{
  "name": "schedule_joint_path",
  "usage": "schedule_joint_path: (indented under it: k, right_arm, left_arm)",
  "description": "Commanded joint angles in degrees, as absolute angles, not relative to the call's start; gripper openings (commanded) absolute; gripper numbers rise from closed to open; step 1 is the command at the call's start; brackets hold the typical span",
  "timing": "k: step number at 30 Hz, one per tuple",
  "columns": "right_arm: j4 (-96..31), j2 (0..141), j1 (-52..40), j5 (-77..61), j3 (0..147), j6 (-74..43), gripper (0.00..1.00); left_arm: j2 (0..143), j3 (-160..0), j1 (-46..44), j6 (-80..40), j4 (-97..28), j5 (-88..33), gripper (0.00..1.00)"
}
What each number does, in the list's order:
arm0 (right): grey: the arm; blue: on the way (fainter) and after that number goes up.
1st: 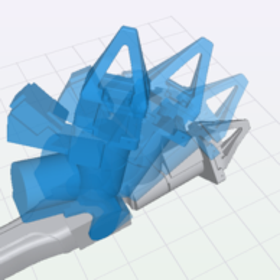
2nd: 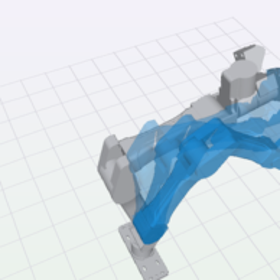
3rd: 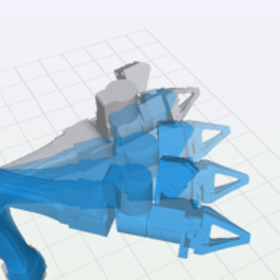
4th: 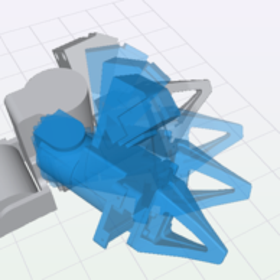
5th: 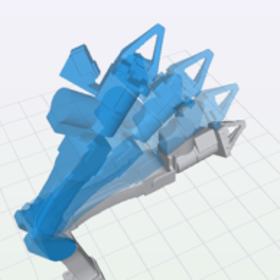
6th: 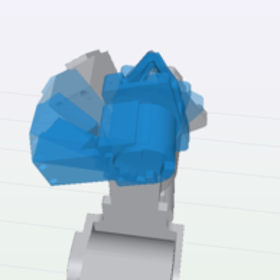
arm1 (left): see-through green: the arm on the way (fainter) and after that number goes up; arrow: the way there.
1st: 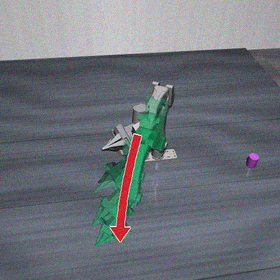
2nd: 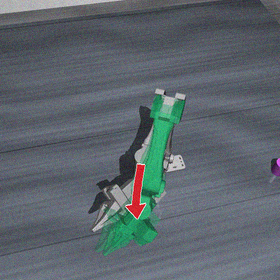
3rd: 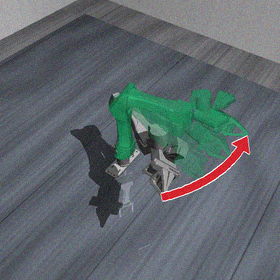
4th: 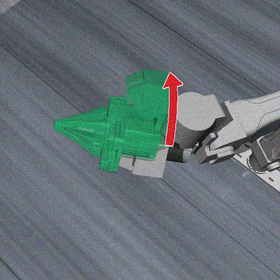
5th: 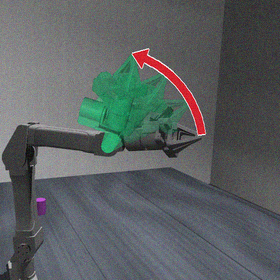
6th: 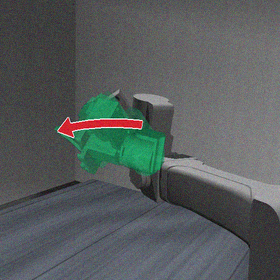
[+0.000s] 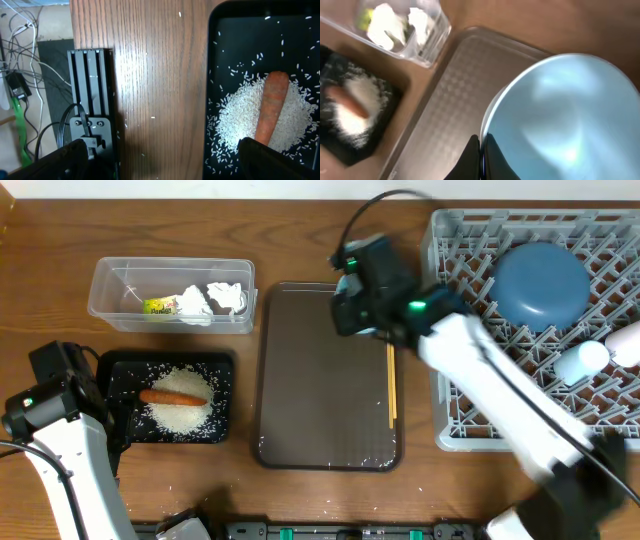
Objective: Sort waste into correct bins and load items into the dishwasher rack
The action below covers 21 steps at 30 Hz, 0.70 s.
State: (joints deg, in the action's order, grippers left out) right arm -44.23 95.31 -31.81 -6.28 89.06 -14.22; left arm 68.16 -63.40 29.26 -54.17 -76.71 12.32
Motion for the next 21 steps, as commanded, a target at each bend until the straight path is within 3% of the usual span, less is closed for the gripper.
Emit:
schedule_joint_path:
  k: [1,6,10,15,21]
  right_arm:
    - [-50.5,88.4,-26.2,-6.3,89.9,-16.8,0.01]
    - [-63.7,82.9,-15.5,-11.0,89.5,-15.7,0.01]
    - [-67.8,81.9,-5.8,-24.7,87.4,-6.5,0.01]
    - [-67.1,82.1,6.7,-42.2,82.1,2.1,0.01]
    - [-58.1,82.1,21.7,-55.3,71.9,4.4,0.01]
  left_arm:
    - [68.4,-63.4,29.6,-54.1,-77.1,12.6,0.98]
    - [68.4,-63.4,29.6,-54.1,-77.1,12.7,0.98]
    - [68.4,-63.4,29.6,-54.1,-77.1,12.7,0.98]
    - [68.4,-63.4,29.6,-54.1,-77.1,12.6,0.98]
    - [68.4,-63.4,29.6,-54.1,-77.1,12.6,0.98]
